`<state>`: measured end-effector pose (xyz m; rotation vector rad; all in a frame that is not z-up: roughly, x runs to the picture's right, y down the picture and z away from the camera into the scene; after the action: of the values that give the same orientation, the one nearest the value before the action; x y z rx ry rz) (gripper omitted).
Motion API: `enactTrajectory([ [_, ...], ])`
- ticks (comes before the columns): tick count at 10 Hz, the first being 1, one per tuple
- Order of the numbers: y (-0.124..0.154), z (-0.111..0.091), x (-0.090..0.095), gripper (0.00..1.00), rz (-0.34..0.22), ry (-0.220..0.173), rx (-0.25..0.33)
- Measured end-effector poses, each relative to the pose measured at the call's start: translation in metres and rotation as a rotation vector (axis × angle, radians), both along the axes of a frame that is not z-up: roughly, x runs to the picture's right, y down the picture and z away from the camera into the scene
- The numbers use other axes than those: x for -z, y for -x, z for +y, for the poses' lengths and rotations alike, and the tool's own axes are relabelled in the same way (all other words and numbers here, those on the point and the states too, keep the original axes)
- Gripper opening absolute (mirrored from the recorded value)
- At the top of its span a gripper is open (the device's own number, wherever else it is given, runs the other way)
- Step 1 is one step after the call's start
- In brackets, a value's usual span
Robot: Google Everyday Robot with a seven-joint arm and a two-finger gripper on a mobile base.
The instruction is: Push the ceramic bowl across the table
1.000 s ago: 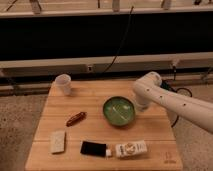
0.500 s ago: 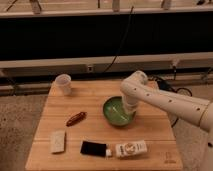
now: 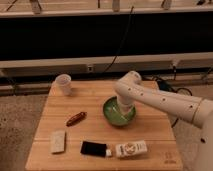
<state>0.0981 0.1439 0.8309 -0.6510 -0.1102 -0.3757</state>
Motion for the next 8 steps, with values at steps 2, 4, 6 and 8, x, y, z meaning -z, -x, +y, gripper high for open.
enactTrajectory([
  [2, -0.004, 0.003, -0.002, 0.01, -0.015, 0.011, 0.034],
  [4, -0.003, 0.005, -0.001, 0.01, -0.020, 0.015, 0.040],
  [6, 0.018, 0.011, 0.001, 0.01, -0.041, 0.027, 0.067],
  [8, 0.025, 0.013, 0.000, 0.01, -0.062, 0.036, 0.101],
])
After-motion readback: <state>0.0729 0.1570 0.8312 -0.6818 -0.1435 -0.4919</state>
